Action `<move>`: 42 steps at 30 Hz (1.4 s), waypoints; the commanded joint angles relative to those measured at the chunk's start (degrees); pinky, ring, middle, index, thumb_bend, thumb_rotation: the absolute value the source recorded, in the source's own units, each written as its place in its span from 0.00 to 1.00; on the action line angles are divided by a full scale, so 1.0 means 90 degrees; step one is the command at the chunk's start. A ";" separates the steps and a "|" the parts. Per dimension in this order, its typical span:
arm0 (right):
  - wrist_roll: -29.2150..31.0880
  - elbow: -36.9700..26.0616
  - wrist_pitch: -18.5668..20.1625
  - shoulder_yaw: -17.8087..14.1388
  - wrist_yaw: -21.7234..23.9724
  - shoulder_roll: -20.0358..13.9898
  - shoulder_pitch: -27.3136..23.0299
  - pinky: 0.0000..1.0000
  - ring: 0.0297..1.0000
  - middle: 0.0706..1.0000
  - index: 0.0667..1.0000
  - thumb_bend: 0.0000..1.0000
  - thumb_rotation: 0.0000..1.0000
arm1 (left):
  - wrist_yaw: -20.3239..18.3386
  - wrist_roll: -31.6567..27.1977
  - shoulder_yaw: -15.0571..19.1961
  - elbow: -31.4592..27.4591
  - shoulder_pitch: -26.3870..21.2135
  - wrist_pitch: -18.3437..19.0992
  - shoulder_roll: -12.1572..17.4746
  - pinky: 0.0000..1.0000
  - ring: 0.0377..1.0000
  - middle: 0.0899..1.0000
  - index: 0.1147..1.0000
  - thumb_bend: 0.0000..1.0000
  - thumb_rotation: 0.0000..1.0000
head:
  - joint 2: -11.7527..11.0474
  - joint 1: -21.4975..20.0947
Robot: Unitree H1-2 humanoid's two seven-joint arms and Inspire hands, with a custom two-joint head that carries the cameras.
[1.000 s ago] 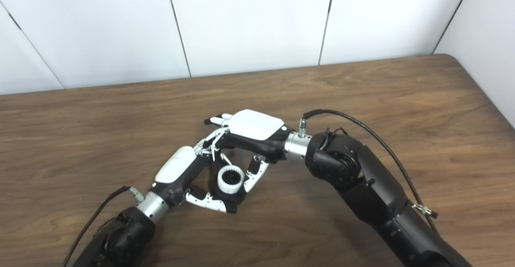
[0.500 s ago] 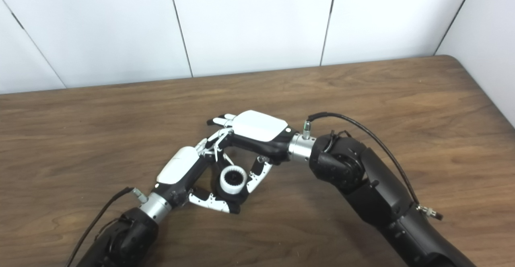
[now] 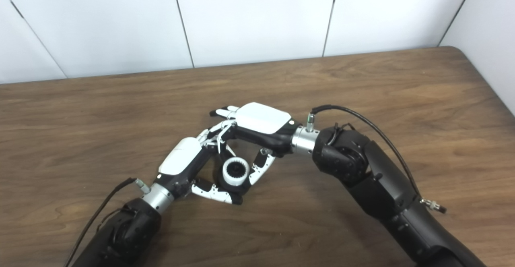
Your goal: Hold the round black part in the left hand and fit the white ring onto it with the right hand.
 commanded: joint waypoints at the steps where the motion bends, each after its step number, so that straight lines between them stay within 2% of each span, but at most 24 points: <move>1: 0.0036 -0.0070 -0.0129 0.0206 0.0176 -0.0030 0.0132 1.00 0.99 0.83 0.61 0.98 0.28 | -0.0450 0.0090 -0.0302 0.0095 0.0043 0.0117 -0.0141 1.00 1.00 0.85 0.42 0.52 0.05 | 0.0015 0.0016; 5: 0.0196 -0.0193 -0.0167 0.0162 0.0158 -0.0102 0.0182 1.00 0.98 0.84 0.71 1.00 0.33 | -0.0465 0.0035 -0.0308 0.0074 0.0037 0.0147 -0.0172 1.00 1.00 0.89 0.42 0.52 0.05 | 0.0029 0.0064; 8: 0.0354 -0.0229 -0.0183 0.0131 0.0157 -0.0132 0.0225 1.00 1.00 0.88 0.83 1.00 0.33 | -0.0394 0.0064 -0.0336 0.0092 0.0030 0.0134 -0.0181 1.00 1.00 0.88 0.42 0.52 0.05 | 0.0023 0.0077; 15: 0.0629 -0.0268 -0.0183 0.0055 0.0155 -0.0132 0.0281 1.00 1.00 0.99 0.98 1.00 0.32 | -0.0376 0.0018 -0.0337 0.0152 0.0023 0.0119 -0.0221 1.00 1.00 0.89 0.42 0.52 0.05 | 0.0008 0.0095; 22: 0.0697 -0.0265 -0.0275 -0.0052 0.0019 -0.0057 0.0350 0.95 1.00 1.00 1.00 1.00 0.29 | -0.0501 -0.0038 -0.0377 0.0166 -0.0021 0.0224 -0.0207 1.00 1.00 0.90 0.42 0.52 0.05 | -0.0039 0.0107; 32: 0.0641 -0.0317 -0.0283 -0.0301 -0.0281 0.0047 0.0416 0.96 1.00 1.00 1.00 1.00 0.24 | -0.0353 0.0125 -0.0441 0.0313 -0.0082 0.0144 -0.0089 1.00 1.00 0.88 0.42 0.53 0.06 | -0.0086 0.0092; 36: 0.0651 -0.0391 -0.0264 -0.0391 -0.0321 0.0118 0.0397 0.98 1.00 1.00 1.00 1.00 0.26 | -0.0187 0.0404 -0.0549 0.0444 -0.0153 -0.0077 0.0050 1.00 1.00 0.87 0.42 0.53 0.06 | -0.0103 0.0049; 42: 0.0865 -0.0792 0.0059 -0.0679 -0.0306 0.0241 0.0342 1.00 1.00 1.00 1.00 1.00 0.26 | 0.0118 0.0542 -0.0611 0.0765 -0.0254 -0.0423 0.0174 1.00 1.00 0.87 0.42 0.53 0.06 | -0.0132 0.0029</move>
